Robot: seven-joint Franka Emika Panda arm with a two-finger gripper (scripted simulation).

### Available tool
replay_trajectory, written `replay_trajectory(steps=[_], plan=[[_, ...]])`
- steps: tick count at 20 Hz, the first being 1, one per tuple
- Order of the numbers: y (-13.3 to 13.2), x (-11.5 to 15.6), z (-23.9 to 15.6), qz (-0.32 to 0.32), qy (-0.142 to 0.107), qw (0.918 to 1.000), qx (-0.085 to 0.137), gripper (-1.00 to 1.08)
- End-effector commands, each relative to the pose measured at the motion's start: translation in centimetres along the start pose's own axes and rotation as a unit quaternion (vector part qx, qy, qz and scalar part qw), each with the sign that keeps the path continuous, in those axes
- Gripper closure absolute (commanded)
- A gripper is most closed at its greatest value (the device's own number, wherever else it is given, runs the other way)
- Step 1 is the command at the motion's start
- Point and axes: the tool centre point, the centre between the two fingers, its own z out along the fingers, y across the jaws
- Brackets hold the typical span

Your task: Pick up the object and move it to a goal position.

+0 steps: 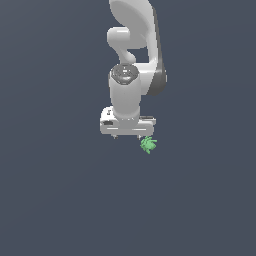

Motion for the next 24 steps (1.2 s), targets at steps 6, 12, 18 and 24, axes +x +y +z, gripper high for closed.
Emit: replay_trajectory(steps=[6, 12, 18, 24], plan=[[-0.6, -0.2, 0.4, 0.018, 0.000, 0.9998, 0.000, -0.92], [-1.8, -0.5, 1.1, 0.053, 0.001, 0.9986, -0.001, -0.92], [-3.6, -1.1, 2.3, 0.106, 0.002, 0.9943, -0.002, -0.92], [-5.6, -1.9, 3.6, 0.167, 0.003, 0.9859, -0.003, -0.92]])
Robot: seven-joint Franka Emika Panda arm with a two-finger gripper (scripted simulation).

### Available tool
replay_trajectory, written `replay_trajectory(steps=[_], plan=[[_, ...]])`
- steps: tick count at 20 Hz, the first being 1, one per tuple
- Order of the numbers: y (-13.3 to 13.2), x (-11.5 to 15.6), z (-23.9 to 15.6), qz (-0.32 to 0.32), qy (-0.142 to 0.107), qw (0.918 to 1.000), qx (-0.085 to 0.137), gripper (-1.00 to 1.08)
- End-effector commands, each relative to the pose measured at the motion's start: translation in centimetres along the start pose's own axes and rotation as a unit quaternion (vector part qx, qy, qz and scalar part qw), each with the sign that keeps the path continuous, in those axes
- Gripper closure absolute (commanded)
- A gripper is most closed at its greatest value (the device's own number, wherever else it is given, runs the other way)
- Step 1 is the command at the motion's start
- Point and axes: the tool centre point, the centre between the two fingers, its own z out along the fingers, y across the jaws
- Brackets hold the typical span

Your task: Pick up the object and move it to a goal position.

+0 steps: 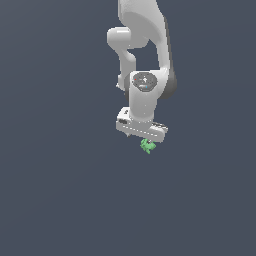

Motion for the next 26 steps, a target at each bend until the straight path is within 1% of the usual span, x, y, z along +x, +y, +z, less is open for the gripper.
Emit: replay_trajectory(steps=[1, 6, 14, 20, 26], plan=[[-0.7, -0.6, 0.5, 0.026, 0.001, 0.9997, 0.000, -0.92], [-2.0, -1.7, 1.6, 0.078, 0.003, 0.9970, -0.001, -0.92], [-3.5, -3.3, 2.9, 0.145, 0.005, 0.9894, -0.003, -0.92], [-4.2, -4.0, 3.4, 0.173, 0.007, 0.9849, -0.003, -0.92], [-4.4, -4.3, 3.6, 0.182, 0.007, 0.9832, -0.003, -0.92]])
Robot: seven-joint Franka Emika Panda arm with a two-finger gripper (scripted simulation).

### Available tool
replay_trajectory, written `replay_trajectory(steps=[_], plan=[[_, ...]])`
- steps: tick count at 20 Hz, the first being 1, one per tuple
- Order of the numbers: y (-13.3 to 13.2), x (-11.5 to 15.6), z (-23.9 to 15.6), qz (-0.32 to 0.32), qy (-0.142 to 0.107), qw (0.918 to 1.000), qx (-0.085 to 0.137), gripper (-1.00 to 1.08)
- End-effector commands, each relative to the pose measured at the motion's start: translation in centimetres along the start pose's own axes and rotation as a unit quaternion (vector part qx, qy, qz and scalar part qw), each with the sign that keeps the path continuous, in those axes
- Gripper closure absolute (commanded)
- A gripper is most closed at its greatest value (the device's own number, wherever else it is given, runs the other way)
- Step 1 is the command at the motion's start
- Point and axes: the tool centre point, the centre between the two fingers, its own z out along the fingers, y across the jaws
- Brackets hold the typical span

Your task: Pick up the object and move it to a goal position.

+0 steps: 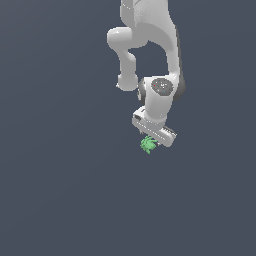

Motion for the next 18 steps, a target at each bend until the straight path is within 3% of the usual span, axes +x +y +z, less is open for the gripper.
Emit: replay_trajectory(steps=[1, 18], plan=[[0.0, 0.0, 0.0, 0.000, 0.000, 1.0000, 0.000, -0.92], [0.0, 0.0, 5.0, 0.002, 0.000, 1.0000, 0.000, -0.92]])
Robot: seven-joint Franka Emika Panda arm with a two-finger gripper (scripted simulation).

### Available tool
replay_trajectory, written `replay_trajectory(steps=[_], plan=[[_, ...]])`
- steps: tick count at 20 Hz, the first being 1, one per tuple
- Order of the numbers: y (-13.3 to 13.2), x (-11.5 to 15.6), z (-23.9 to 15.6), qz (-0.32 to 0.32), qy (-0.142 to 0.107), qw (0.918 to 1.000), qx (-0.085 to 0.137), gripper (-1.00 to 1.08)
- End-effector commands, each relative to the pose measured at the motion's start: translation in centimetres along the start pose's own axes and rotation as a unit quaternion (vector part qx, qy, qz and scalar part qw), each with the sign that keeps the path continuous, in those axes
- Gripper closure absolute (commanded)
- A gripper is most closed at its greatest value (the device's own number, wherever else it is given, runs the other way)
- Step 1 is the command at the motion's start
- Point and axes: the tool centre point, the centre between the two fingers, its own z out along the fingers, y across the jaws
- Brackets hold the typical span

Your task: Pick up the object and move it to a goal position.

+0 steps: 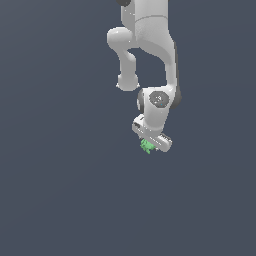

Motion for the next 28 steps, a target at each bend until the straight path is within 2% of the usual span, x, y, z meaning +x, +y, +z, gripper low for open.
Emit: replay_trajectory(steps=[1, 2, 16, 22, 28], plan=[[-0.1, 0.1, 0.2, 0.000, 0.000, 1.0000, 0.001, -0.92], [-0.1, 0.1, 0.2, 0.000, 0.000, 1.0000, 0.001, 1.08], [-0.2, 0.4, -0.1, 0.000, 0.001, 1.0000, 0.001, 1.08], [-0.9, 2.1, -1.5, 0.000, 0.001, 1.0000, 0.001, 1.08], [-1.9, 5.1, -3.7, 0.000, 0.001, 1.0000, 0.001, 1.08]])
